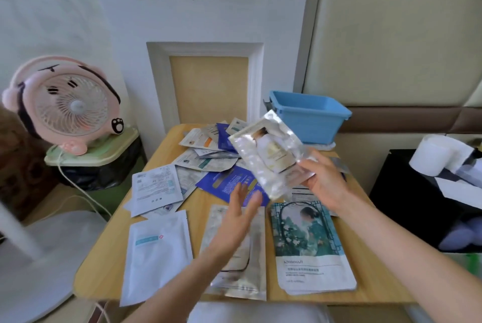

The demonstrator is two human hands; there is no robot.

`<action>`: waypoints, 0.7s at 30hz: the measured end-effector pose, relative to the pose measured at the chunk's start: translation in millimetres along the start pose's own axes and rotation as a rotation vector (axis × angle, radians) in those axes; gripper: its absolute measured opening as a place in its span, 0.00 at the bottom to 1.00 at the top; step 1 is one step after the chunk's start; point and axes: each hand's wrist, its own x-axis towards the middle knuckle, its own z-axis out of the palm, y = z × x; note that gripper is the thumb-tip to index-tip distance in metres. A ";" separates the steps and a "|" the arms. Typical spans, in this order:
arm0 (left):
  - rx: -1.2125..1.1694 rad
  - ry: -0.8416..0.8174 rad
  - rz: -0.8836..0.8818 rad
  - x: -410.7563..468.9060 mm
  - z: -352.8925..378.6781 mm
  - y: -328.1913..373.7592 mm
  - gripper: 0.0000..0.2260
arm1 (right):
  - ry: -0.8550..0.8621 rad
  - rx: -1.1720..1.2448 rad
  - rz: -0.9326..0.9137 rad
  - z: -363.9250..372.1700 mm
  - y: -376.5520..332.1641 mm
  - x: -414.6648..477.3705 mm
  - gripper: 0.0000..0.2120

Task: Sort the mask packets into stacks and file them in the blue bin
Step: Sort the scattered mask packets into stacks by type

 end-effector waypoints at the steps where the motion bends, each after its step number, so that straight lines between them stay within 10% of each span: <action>1: -0.152 0.045 -0.021 2.6 -7.1 10.9 0.40 | -0.054 -0.043 0.030 9.4 2.6 -6.4 0.10; 8: -0.385 0.347 -0.030 10.3 -44.2 27.6 0.09 | -0.275 -0.467 0.144 39.2 9.8 -25.9 0.03; 14: -0.234 0.437 -0.131 6.2 -83.5 20.4 0.03 | 0.133 -0.663 -0.054 -3.7 3.0 14.7 0.03; 21: 0.240 0.237 -0.199 -24.0 -53.2 -32.1 0.15 | 0.111 -1.470 -0.015 -97.5 20.3 74.7 0.41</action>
